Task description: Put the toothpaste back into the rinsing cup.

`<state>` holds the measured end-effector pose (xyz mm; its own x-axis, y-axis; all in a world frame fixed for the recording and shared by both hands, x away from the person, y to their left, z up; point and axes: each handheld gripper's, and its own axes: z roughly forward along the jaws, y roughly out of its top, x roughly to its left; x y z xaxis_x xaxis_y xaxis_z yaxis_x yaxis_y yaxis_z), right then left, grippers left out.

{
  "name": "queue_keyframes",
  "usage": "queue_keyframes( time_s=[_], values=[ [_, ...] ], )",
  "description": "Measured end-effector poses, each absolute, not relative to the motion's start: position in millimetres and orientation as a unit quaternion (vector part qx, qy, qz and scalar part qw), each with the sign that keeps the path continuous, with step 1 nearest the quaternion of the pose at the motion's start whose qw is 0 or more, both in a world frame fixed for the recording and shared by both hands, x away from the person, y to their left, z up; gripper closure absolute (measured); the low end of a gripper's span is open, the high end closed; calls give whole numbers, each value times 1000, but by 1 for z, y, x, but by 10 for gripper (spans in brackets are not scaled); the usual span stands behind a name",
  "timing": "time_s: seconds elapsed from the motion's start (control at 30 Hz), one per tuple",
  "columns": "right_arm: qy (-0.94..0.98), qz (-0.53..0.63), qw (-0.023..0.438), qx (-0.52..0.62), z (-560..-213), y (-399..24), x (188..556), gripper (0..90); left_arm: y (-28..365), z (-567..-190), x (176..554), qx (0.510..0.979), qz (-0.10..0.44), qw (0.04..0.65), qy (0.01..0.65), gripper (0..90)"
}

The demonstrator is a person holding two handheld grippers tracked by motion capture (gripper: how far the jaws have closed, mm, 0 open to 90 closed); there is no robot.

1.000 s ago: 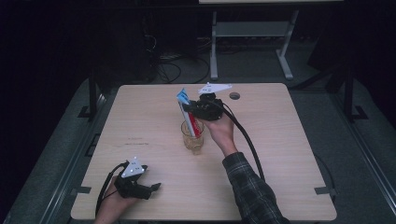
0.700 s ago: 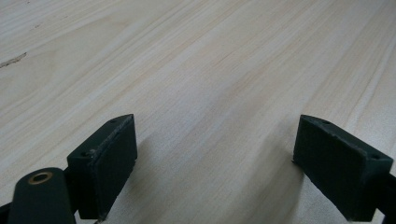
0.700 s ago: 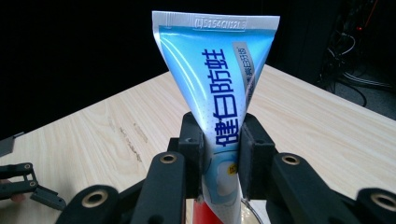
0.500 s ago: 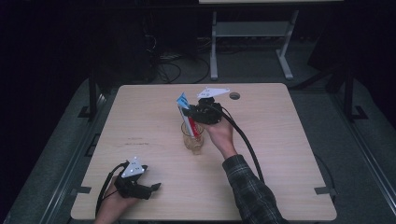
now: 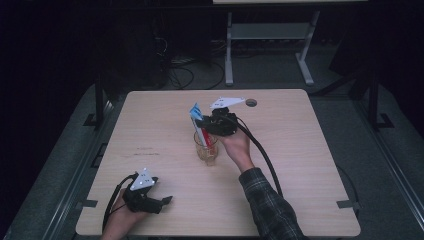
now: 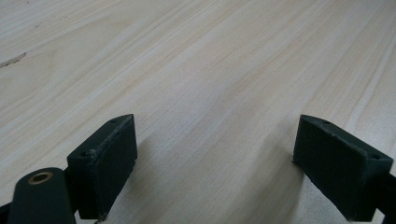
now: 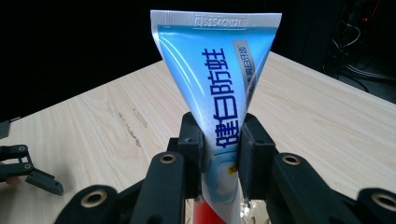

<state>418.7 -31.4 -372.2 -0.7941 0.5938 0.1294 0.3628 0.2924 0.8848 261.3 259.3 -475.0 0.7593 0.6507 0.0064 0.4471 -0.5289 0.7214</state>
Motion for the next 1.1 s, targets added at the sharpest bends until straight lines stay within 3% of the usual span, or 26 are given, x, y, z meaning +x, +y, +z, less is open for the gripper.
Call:
queue_keyframes(
  time_s=[0.33,0.83,1.1],
  values=[
    [795,516,104,302,-374,-34,419,691,259,-475,261,864,139,366,317,128],
    [791,509,99,324,-369,-42,421,322,258,-475,261,863,137,368,316,128],
    [799,495,98,328,-367,-51,418,229,257,-475,261,864,137,368,315,128]
  ],
)
